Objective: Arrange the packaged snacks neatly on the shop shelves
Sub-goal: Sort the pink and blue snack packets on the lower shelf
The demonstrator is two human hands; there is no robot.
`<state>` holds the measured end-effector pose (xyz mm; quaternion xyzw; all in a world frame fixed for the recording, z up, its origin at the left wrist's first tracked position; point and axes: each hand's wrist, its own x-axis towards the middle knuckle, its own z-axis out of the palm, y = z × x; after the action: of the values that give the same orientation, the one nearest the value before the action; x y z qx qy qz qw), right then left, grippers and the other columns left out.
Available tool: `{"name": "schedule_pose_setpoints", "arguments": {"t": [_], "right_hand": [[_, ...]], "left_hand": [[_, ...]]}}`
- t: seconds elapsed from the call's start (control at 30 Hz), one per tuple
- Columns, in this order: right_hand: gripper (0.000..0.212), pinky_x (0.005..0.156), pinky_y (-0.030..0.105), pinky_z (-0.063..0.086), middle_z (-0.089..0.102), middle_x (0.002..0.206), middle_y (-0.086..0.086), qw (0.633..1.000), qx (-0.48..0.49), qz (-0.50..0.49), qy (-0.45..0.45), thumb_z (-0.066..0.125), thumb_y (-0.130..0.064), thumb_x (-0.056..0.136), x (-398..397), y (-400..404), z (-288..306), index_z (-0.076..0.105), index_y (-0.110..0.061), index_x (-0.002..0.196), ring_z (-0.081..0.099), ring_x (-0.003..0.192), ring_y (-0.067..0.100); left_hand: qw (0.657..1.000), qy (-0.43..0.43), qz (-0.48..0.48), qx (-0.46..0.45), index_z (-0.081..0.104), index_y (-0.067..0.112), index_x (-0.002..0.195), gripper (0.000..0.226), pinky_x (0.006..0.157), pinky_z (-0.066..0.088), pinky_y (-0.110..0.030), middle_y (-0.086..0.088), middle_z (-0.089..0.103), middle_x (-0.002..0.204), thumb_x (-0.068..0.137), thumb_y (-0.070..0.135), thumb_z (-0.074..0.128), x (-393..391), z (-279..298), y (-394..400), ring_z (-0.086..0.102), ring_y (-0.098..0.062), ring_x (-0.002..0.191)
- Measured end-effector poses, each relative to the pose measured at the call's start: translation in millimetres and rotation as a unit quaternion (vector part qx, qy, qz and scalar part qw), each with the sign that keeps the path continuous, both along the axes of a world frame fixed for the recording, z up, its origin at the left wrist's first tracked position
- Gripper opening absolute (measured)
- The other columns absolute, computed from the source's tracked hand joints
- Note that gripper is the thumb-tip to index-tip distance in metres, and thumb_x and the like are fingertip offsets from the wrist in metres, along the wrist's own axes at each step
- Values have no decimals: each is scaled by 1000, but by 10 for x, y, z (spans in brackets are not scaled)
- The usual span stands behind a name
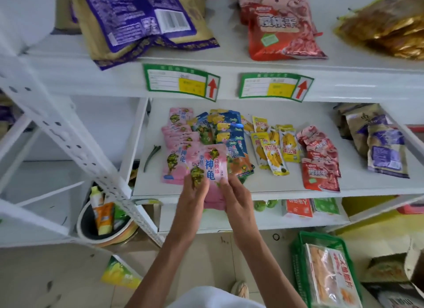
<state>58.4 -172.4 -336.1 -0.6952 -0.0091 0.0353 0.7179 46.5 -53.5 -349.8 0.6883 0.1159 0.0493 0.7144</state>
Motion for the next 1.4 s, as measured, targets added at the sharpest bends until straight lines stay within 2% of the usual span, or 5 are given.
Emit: {"name": "schedule_pose_setpoints", "arguments": {"t": [0.33,0.53,0.7,0.87,1.4], "right_hand": [[43,79,45,60,52,120,-1,979,-97,169,-56,54,-38,104,-161,485,-198,60,-28,146,63,99,20],[47,62,34,51,47,104,-15,929,-345,42,-126,80,-47,83,-295,755,-158,37,-36,100,52,83,8],[39,59,37,54,51,110,-11,896,-405,39,-178,70,-58,88,-286,783,-158,41,-32,87,60,82,16],[50,56,28,42,48,98,-16,887,-437,48,-144,58,-79,79,-240,817,-136,44,-35,97,52,80,8],[29,54,31,46,66,70,-6,961,-271,35,-53,72,-36,96,726,680,-740,64,-17,76,59,60,10]], "left_hand": [[972,53,-29,-226,60,13,135,58,65,53,-37,-8,68,97,112,53,26,-180,-262,596,67,-21,87],[972,83,-117,-189,72,14,102,51,76,62,-25,6,79,83,60,23,99,-394,-400,664,77,-9,87],[944,90,38,-315,54,-1,138,46,104,53,-53,-26,68,126,111,28,31,-209,-209,787,67,-38,121],[897,52,-110,-424,67,13,134,40,101,54,-33,-1,77,116,106,39,53,-144,-365,806,70,-14,117],[982,-19,103,160,69,17,104,12,78,61,-33,5,76,94,95,20,76,341,-665,1200,73,-11,89]]}}
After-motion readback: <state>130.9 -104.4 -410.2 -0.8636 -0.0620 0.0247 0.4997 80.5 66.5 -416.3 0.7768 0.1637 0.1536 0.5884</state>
